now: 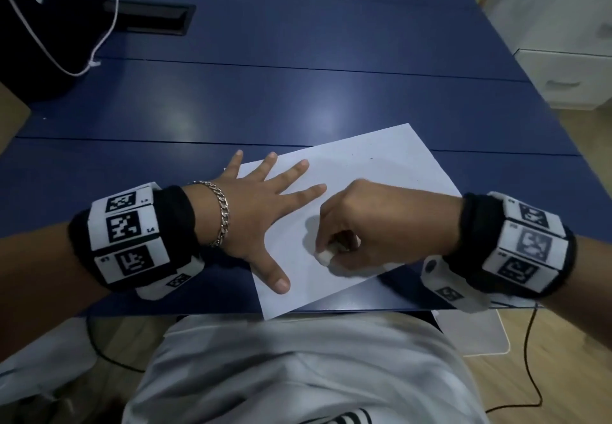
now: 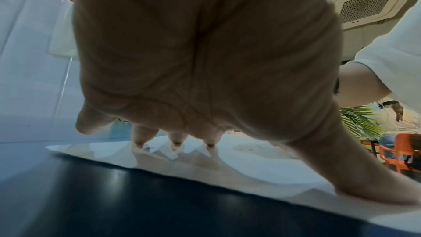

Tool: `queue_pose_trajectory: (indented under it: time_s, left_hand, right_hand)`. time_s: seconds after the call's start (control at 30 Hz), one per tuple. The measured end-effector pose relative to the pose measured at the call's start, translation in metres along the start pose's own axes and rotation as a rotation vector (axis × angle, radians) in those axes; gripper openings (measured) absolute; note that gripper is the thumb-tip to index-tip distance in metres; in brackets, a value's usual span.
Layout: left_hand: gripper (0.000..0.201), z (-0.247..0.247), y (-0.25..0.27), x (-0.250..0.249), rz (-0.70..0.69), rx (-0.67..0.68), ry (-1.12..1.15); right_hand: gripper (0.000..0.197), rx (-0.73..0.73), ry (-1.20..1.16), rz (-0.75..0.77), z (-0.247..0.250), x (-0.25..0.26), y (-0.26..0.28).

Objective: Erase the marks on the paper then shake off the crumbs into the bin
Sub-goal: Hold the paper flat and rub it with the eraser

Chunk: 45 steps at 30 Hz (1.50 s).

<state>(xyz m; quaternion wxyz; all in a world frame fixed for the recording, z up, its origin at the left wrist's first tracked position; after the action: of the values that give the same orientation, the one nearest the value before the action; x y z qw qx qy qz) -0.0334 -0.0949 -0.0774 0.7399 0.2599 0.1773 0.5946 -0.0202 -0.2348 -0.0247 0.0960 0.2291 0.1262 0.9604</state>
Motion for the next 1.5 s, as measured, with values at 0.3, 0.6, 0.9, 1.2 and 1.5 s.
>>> queue_pose_trajectory:
  time_s: [0.3,0.6,0.9,1.2,1.5]
  left_hand:
    - [0.15,0.0,0.0,0.0,0.006,0.002,-0.01]
    - [0.149,0.0,0.0,0.0,0.009,0.006,-0.021]
    - [0.15,0.0,-0.001,0.001,0.004,-0.005,-0.038]
    - [0.15,0.003,0.001,-0.001,0.007,-0.021,-0.028]
    - [0.147,0.004,0.002,-0.004,0.034,-0.083,-0.065]
  right_hand:
    - [0.008,0.009,-0.005,0.025,-0.005,0.008,-0.002]
    - [0.009,-0.041,0.06,-0.006,0.003,0.002,-0.006]
    - [0.012,-0.111,0.102,-0.039,0.02,-0.009,-0.017]
    - [0.01,-0.09,0.091,-0.013,0.009,0.01,0.005]
    - [0.007,-0.19,0.001,-0.202,-0.005,-0.002,0.046]
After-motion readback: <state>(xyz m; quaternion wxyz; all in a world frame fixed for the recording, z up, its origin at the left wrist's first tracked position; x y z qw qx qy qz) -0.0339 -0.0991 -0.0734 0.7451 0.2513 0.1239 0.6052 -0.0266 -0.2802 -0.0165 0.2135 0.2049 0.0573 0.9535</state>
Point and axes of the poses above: each hand's wrist, its own y-axis away from the middle knuckle, its own z-axis out of the back of the hand, x = y × z, the point moved 7 cm from there along -y, towards the middle knuckle, and after that the axes turned 6 degrees about z, right-handed, at the moved point
